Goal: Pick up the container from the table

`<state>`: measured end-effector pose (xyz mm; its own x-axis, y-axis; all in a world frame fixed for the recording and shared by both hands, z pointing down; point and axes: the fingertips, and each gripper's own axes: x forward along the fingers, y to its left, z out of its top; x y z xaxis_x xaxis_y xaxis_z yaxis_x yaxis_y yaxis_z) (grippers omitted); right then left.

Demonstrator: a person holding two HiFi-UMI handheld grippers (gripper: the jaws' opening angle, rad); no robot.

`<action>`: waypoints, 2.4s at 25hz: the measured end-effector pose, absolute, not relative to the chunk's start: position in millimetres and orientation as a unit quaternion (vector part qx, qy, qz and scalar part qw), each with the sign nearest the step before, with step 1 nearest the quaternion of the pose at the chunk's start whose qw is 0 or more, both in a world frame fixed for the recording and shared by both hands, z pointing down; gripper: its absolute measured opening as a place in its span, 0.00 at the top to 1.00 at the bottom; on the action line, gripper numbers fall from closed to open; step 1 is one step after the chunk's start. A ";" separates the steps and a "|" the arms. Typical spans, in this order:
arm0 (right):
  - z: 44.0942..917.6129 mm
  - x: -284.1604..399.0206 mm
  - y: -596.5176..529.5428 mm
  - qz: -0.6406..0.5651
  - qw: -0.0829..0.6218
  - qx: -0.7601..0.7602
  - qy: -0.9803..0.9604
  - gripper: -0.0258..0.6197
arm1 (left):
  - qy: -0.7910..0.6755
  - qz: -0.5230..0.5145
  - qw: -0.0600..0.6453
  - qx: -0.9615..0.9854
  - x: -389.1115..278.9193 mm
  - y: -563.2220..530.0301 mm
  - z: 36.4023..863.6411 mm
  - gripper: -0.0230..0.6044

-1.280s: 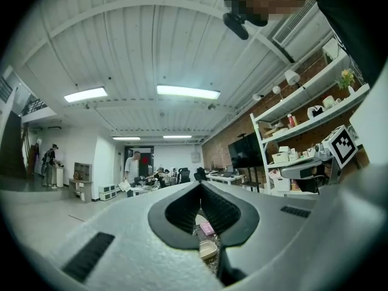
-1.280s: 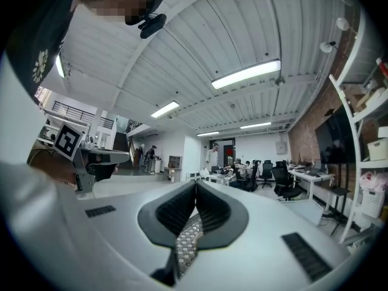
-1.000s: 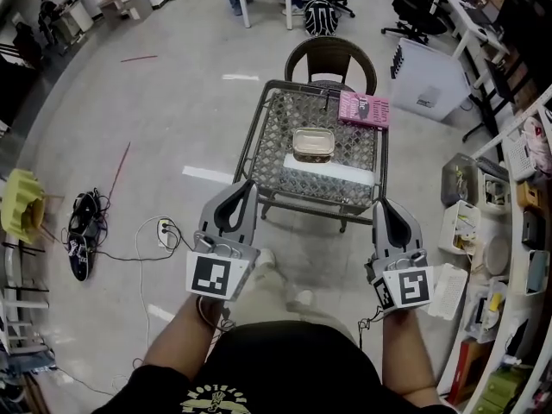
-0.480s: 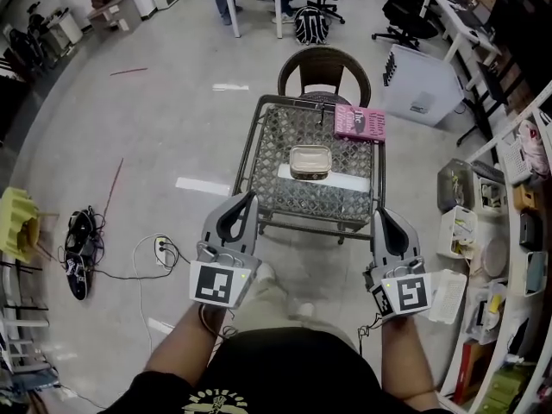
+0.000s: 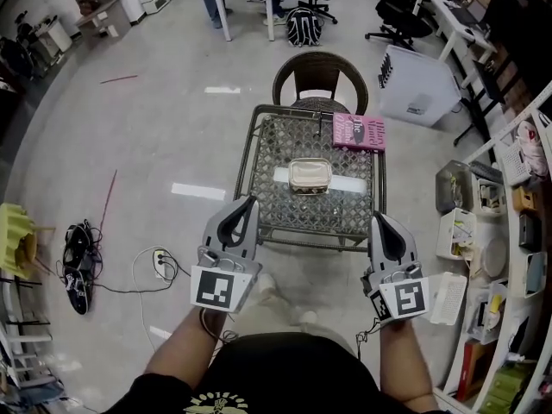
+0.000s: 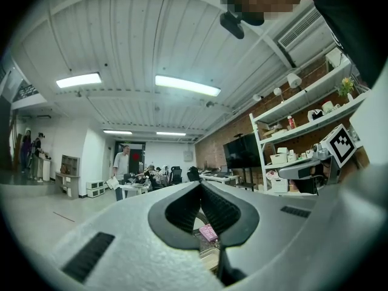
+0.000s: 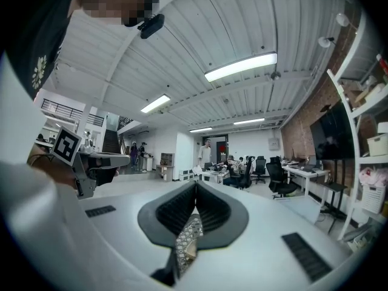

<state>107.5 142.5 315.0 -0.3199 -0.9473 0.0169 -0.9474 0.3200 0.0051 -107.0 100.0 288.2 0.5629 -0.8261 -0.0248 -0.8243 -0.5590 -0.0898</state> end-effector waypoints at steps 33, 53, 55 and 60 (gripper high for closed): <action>299.2 56.5 39.8 0.000 0.013 0.626 -0.779 0.94 | 0.406 0.002 0.023 -0.913 -148.9 -28.6 294.0 0.95; 298.7 90.7 12.3 -0.001 -0.001 0.622 -0.783 0.94 | 0.422 -0.008 0.009 -0.906 -127.7 -47.5 306.9 0.95; 300.9 96.5 2.9 -0.001 -0.001 0.617 -0.787 0.94 | 0.425 -0.010 0.007 -0.905 -121.0 -55.3 308.5 0.95; 308.8 111.0 -20.1 0.008 -0.001 0.607 -0.795 0.94 | 0.435 -0.011 -0.001 -0.900 -104.6 -70.0 313.1 0.95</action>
